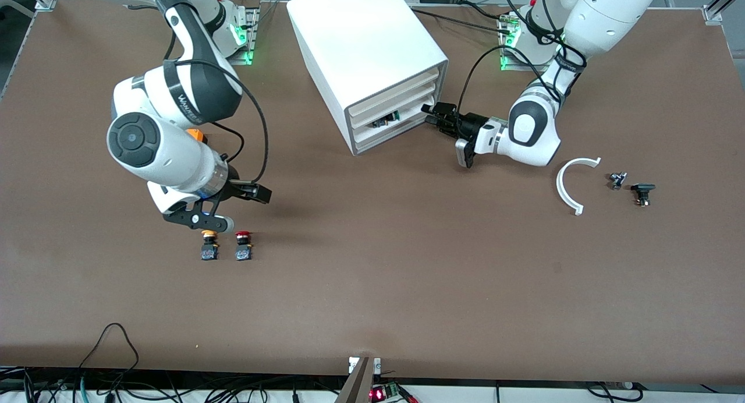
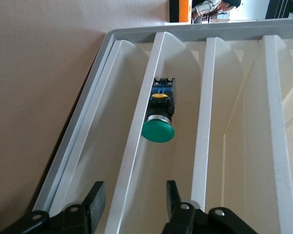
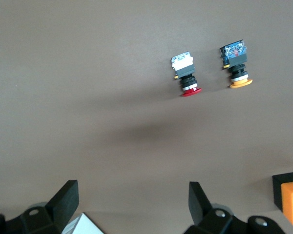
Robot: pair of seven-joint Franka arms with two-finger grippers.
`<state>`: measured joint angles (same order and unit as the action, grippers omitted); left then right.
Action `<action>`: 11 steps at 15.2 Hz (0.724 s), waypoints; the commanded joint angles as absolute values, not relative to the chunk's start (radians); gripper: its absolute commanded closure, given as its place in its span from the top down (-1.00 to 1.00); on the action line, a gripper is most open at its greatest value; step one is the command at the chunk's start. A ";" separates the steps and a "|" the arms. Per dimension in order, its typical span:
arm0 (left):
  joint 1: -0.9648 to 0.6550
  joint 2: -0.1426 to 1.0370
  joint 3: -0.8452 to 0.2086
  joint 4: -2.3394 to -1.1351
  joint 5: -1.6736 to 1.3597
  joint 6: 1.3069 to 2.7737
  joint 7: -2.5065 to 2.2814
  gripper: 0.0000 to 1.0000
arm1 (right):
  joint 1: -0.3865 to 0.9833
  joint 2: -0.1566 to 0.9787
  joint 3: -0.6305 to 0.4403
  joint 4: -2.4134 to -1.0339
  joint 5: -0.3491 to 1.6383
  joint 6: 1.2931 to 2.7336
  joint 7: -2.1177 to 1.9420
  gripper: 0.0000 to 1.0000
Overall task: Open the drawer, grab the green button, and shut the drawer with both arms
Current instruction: 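Pull the drawer open with the left gripper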
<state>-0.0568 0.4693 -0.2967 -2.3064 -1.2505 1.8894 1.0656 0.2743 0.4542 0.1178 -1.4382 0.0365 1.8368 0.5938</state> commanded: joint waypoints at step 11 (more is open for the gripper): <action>-0.072 0.520 -0.336 -2.339 -1.373 1.945 1.201 -1.00 | 0.396 0.577 0.115 -1.201 0.046 1.799 0.860 1.00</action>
<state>-0.0655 0.5199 -0.3311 -2.3344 -1.3395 1.9347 1.1667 0.3675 0.5341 0.1178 -1.2825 0.0365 1.8271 0.7970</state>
